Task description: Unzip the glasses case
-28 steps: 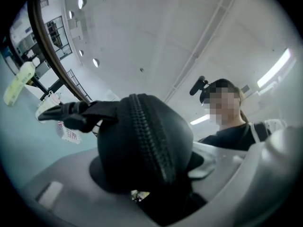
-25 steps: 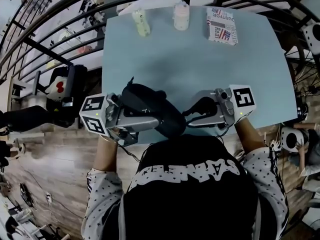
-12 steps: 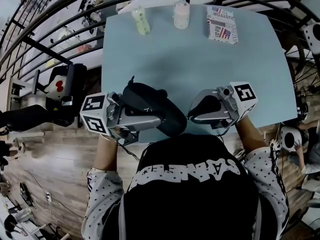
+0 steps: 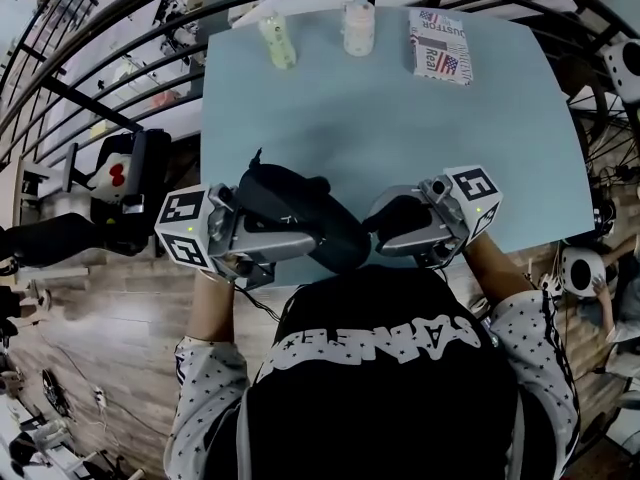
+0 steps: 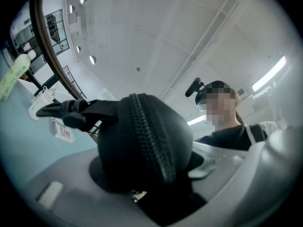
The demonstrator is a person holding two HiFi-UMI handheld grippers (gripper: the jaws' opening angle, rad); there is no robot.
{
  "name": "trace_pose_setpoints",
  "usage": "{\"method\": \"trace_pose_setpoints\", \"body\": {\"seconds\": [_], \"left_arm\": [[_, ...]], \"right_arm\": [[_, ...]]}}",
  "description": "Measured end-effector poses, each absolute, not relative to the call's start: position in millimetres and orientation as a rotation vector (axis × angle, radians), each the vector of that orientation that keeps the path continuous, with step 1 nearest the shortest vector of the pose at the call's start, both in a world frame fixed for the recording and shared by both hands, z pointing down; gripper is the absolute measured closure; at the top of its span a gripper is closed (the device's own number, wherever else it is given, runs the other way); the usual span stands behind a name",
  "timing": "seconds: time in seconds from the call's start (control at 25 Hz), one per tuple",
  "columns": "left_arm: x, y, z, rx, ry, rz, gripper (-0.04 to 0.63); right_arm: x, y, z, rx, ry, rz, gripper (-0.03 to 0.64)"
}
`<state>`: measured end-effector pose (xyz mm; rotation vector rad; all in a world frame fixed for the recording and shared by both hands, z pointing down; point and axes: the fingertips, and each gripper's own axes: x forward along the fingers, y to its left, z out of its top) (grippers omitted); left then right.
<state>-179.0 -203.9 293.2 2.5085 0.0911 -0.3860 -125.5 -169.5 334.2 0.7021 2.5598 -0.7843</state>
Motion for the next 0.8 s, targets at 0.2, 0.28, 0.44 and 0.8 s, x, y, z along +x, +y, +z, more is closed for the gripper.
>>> {"method": "trace_pose_setpoints", "body": {"seconds": [0.2, 0.28, 0.44, 0.8], "left_arm": [[-179.1, -205.1, 297.5, 2.535, 0.065, -0.344, 0.595], [-178.8, -204.9, 297.4, 2.542, 0.064, -0.34, 0.595], [-177.7, -203.9, 296.4, 2.558, 0.067, -0.336, 0.595], [-176.5, -205.8, 298.8, 2.606, 0.011, -0.291, 0.595]], "right_arm": [[-120.8, -169.8, 330.7, 0.744, 2.518, -0.854, 0.512], [-120.4, -170.5, 330.9, 0.754, 2.496, -0.891, 0.512], [-118.8, -174.1, 330.1, 0.756, 2.414, -0.981, 0.52], [-126.9, -183.0, 341.0, 0.645, 2.448, -1.075, 0.586]]}}
